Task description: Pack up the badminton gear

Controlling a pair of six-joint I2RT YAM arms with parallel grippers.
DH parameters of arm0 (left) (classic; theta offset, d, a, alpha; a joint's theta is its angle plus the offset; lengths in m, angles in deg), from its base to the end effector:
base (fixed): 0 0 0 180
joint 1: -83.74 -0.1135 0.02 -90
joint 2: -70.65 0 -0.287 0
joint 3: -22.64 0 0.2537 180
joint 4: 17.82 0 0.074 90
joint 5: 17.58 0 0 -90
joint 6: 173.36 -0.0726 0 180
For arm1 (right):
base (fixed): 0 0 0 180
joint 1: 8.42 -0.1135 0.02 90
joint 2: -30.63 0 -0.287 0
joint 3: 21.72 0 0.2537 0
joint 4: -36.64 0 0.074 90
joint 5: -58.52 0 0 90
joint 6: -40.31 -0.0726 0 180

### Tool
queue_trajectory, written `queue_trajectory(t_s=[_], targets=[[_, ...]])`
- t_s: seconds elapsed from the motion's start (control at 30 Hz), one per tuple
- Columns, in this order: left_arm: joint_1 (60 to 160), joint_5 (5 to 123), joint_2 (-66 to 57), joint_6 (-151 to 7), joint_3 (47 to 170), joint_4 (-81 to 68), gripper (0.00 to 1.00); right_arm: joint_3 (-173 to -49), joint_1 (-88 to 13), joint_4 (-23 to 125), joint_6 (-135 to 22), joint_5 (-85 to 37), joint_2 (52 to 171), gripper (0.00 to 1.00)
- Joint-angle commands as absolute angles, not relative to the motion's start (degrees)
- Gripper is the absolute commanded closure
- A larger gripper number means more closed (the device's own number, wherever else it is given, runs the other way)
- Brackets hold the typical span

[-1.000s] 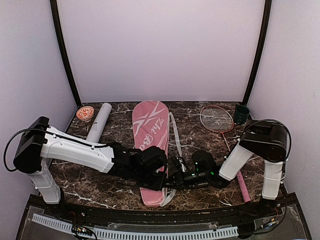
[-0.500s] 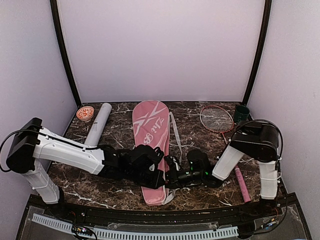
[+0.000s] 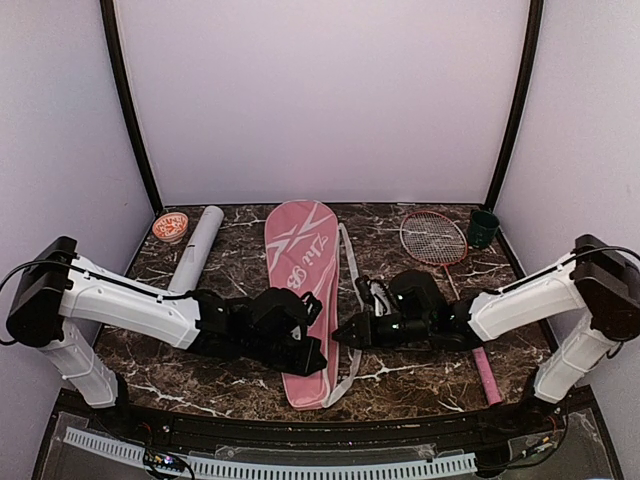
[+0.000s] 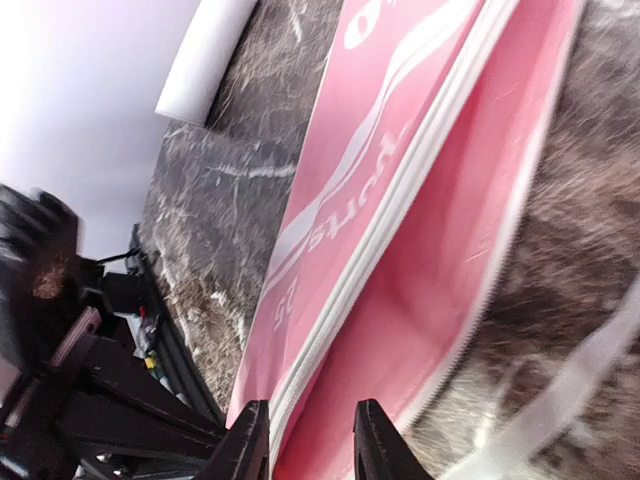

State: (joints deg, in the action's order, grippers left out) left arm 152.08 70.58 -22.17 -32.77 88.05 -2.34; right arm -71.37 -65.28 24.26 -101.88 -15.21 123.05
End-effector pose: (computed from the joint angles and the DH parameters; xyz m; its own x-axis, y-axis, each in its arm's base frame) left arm 0.1332 -0.3417 0.1836 -0.8839 0.1334 -0.4483 0.4012 0.7090 -0.5799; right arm 0.1701 0.2977 0.1553 -0.9090 -0.0049 -0.4168 -0.3553 0.5323 0.7684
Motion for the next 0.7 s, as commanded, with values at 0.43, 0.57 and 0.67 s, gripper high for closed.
queue_trajectory(t_s=[0.43,0.57,0.67], targets=[[151.32,71.45,-21.2,-33.83,86.51,-7.17,1.0,-77.7,-40.68,72.87,-78.63,-34.67,96.23,0.32],[151.23,71.22,-21.29,-33.89,86.43,-7.55,1.0,-77.8,-31.06,75.33,-75.88,-28.95,98.92,0.37],[151.13,71.19,-21.0,-33.66,86.07,-7.96,1.0,-76.92,-27.01,75.65,-73.92,-27.1,101.35,0.39]])
